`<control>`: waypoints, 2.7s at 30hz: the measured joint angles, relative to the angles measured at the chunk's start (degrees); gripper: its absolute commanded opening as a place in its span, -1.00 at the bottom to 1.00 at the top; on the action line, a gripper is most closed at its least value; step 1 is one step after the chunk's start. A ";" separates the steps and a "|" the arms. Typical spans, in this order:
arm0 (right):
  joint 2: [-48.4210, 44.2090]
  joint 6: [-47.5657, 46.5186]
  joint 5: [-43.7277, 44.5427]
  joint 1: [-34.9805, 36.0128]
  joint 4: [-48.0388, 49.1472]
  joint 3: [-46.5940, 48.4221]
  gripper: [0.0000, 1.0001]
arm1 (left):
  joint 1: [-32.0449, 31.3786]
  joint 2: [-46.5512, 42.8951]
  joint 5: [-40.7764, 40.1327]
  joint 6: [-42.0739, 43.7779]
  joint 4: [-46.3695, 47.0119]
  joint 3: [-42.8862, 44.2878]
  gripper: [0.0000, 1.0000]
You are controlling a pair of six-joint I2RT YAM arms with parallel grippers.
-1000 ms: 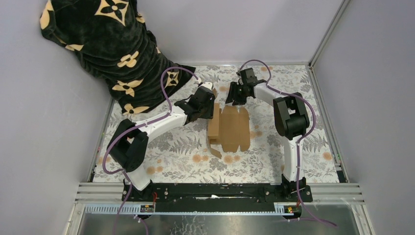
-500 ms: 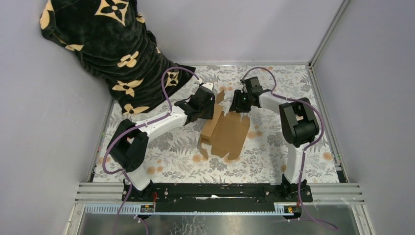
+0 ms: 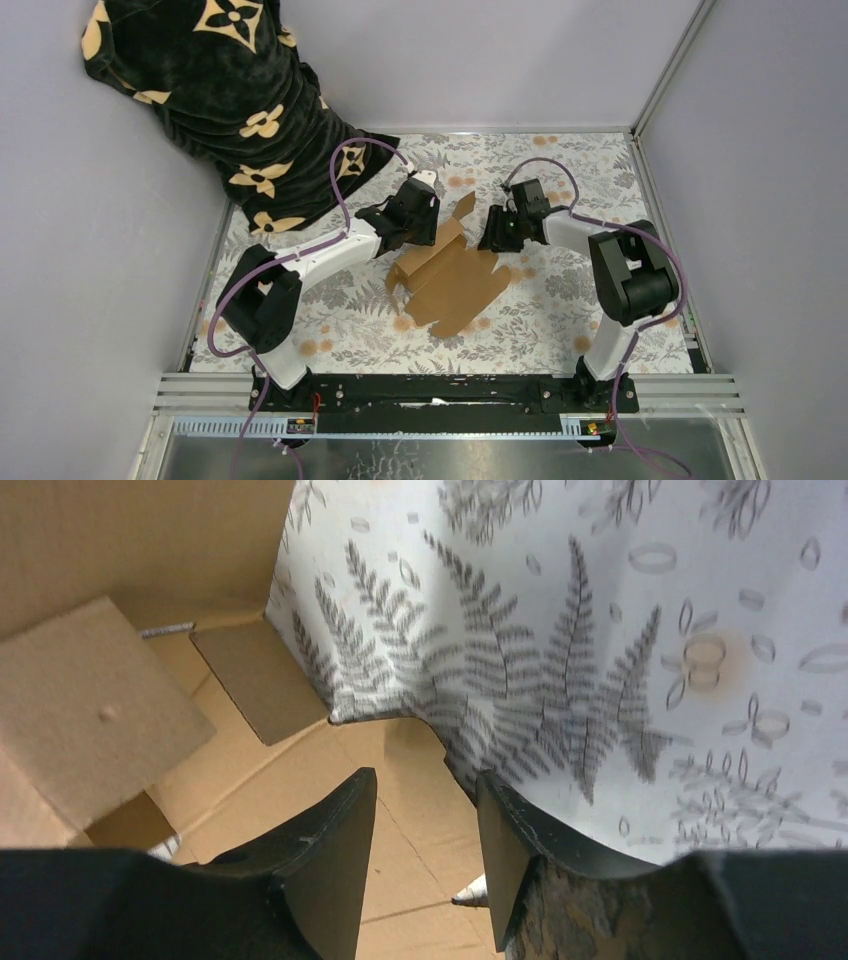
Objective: Fold the paper box
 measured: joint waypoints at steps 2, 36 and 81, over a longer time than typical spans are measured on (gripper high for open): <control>-1.64 0.02 -0.20 0.00 0.11 -2.08 -0.01 | 0.00 0.00 0.04 0.07 0.07 0.00 -0.07; 21.14 4.15 -15.19 -11.23 -6.69 30.71 0.08 | 0.61 -0.57 1.01 0.98 1.22 -1.27 -0.05; 9.46 1.51 -21.33 -6.51 -3.37 13.38 0.00 | 2.64 -2.14 2.43 0.94 1.60 -2.43 -0.05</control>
